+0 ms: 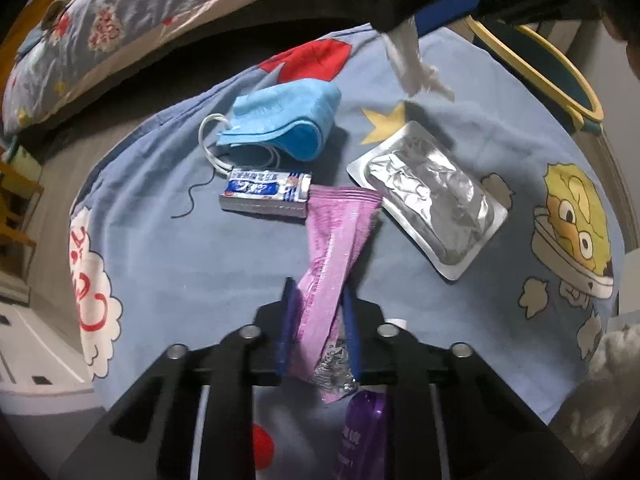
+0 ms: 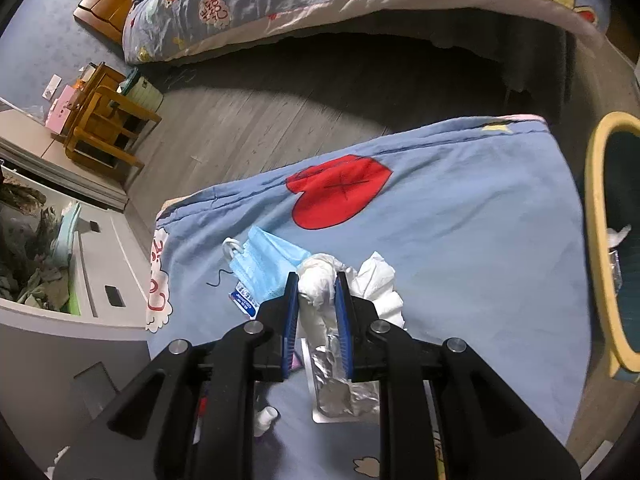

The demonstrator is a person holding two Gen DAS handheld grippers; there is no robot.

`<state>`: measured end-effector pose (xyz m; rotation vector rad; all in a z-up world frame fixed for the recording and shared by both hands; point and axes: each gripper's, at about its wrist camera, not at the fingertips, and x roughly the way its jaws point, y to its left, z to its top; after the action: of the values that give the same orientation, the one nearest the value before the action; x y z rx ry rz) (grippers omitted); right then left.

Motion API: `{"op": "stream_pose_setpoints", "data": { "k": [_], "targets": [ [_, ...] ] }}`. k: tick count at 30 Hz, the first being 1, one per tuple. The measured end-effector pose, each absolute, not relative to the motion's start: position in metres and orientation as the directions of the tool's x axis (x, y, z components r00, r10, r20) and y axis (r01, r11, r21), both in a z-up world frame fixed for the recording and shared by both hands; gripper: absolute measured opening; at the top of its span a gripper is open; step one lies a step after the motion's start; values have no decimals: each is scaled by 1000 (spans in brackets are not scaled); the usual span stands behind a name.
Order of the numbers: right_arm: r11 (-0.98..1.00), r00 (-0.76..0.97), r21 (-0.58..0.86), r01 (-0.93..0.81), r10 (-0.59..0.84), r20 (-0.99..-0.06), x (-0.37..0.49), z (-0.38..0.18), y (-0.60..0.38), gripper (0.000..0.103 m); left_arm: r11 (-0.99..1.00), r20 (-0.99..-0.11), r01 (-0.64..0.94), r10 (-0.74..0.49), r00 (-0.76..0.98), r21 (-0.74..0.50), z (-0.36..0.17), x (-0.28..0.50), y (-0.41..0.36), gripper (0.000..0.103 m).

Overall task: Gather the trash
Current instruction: 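Grasp the pink wrapper with the left gripper while the right grasps a white tissue, then carry the pink wrapper and white tissue over the bin with both grippers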

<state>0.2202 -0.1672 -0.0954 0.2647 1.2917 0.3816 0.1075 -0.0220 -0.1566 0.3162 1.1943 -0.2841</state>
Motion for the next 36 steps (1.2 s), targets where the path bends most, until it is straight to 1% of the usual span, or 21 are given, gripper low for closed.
{"op": "stream_pose_setpoints", "data": {
  "k": [3,11,16,24,36],
  "targets": [
    [908,258,401,-121,419,-871,216,-80,-173,17,920,-934,382,-58,351,87,-150,104,-24,13],
    [903,349,407,-134,428,-834,199,-32,-198,17,930,-896,346,-42,442,127,-122,95,-24,12],
    [913,382,389,-122,405,-830,191,-18,-224,17,953,-868,285,-51,494,106,-99,96,-24,12],
    [922,420,377,-89,378,-825,181,-11,-267,17,964,-825,248,-65,561,93,-73,113,-34,12],
    [940,452,339,-32,316,-834,175,-20,-331,17,952,-804,300,-130,581,64,-61,114,-75,12]
  ]
}}
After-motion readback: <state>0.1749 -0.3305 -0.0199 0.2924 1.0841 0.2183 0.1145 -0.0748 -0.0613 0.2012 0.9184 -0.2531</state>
